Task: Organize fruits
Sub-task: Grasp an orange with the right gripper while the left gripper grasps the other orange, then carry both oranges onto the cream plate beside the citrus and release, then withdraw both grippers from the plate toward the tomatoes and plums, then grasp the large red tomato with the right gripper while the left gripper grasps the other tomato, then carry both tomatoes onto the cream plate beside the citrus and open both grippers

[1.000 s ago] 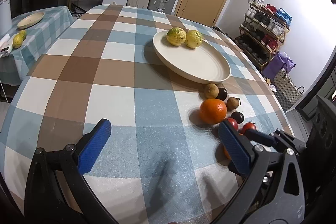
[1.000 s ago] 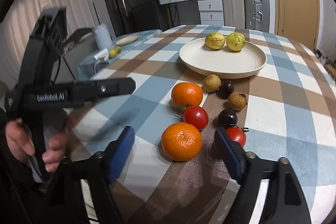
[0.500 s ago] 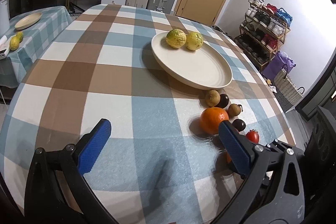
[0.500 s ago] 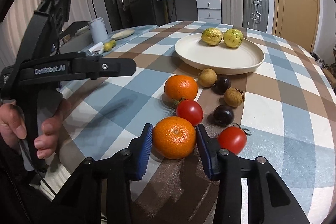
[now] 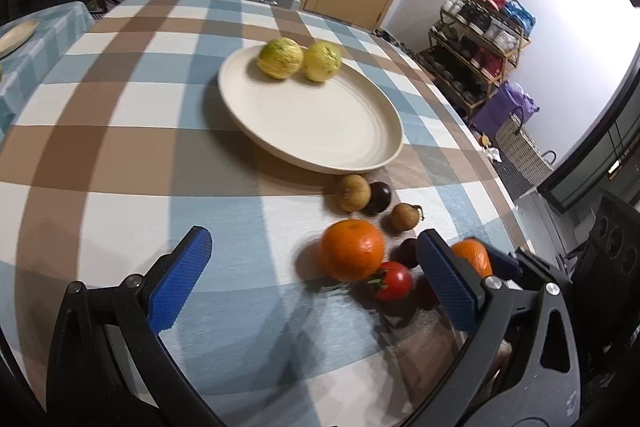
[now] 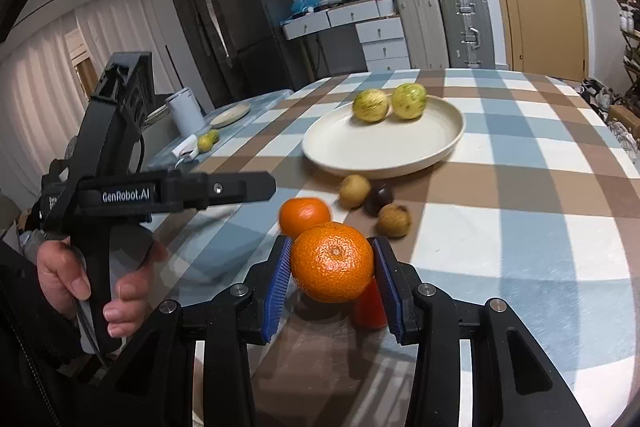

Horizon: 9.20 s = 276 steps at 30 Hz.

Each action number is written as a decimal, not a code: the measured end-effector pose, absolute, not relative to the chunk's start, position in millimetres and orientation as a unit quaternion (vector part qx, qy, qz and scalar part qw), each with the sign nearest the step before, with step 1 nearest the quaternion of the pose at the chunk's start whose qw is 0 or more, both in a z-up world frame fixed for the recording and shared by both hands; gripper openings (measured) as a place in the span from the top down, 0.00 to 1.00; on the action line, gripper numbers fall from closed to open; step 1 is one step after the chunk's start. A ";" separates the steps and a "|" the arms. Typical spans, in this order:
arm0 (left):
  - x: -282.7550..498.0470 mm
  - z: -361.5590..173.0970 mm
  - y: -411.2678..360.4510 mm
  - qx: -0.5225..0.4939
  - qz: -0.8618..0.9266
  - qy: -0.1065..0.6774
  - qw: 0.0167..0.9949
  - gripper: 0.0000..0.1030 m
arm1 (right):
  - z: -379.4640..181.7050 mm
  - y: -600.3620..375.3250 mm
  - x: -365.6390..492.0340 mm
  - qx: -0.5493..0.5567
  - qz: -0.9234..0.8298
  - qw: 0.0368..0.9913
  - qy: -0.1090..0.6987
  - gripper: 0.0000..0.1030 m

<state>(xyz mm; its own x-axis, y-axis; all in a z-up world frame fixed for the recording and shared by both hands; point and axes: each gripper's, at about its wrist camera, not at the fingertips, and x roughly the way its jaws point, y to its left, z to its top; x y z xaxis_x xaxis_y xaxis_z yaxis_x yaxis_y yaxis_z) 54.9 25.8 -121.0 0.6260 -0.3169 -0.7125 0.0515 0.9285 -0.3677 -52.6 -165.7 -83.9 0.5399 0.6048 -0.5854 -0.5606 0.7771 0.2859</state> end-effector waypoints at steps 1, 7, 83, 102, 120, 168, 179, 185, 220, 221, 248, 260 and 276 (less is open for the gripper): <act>57.0 -122.0 22.9 -0.157 -0.109 0.423 0.886 0.01 | -82.5 -168.7 -50.3 0.034 0.330 0.878 0.344 0.59; 73.1 -128.1 11.4 -0.162 -0.127 0.448 0.870 0.01 | -76.6 -183.3 -39.8 0.049 0.322 0.884 0.335 0.59; 234.9 -113.0 103.6 -0.195 -0.158 0.417 0.874 0.64 | -78.9 -78.0 146.1 0.023 0.381 0.824 0.418 0.59; 243.8 -123.1 104.6 -0.206 -0.160 0.417 0.871 0.63 | -92.4 -53.9 161.4 0.016 0.379 0.801 0.463 0.53; 177.2 -67.7 87.1 -0.153 -0.123 0.376 0.905 0.29 | -50.1 -100.5 119.5 0.036 0.333 0.845 0.417 0.20; 7.1 -69.0 6.6 -0.100 -0.074 0.364 0.923 0.01 | -39.8 -202.6 -53.6 0.058 0.271 0.902 0.332 0.00; 4.5 -97.8 12.7 -0.103 -0.070 0.382 0.916 0.01 | -81.4 -203.2 -58.2 0.073 0.270 0.883 0.376 0.00; 7.7 -107.3 19.6 -0.107 -0.067 0.389 0.913 0.01 | -97.5 -196.8 -55.2 0.076 0.283 0.869 0.398 0.01; 19.3 -124.7 -8.8 -0.087 -0.138 0.426 0.890 0.01 | -103.8 -193.5 -45.3 0.071 0.273 0.875 0.394 0.70; 19.3 -124.8 -11.9 -0.083 -0.141 0.427 0.889 0.01 | -103.8 -194.3 -44.7 0.073 0.274 0.874 0.394 0.70; 31.5 -138.5 -40.1 -0.039 -0.197 0.454 0.868 0.72 | -106.0 -210.6 -39.8 0.099 0.285 0.871 0.388 0.70; 43.0 -115.5 -21.6 -0.063 -0.197 0.430 0.879 0.73 | -97.3 -207.5 -30.4 0.101 0.291 0.871 0.383 0.70; 144.6 -76.5 3.5 -0.067 -0.166 0.402 0.898 0.72 | -62.0 -199.3 54.4 0.118 0.305 0.870 0.369 0.70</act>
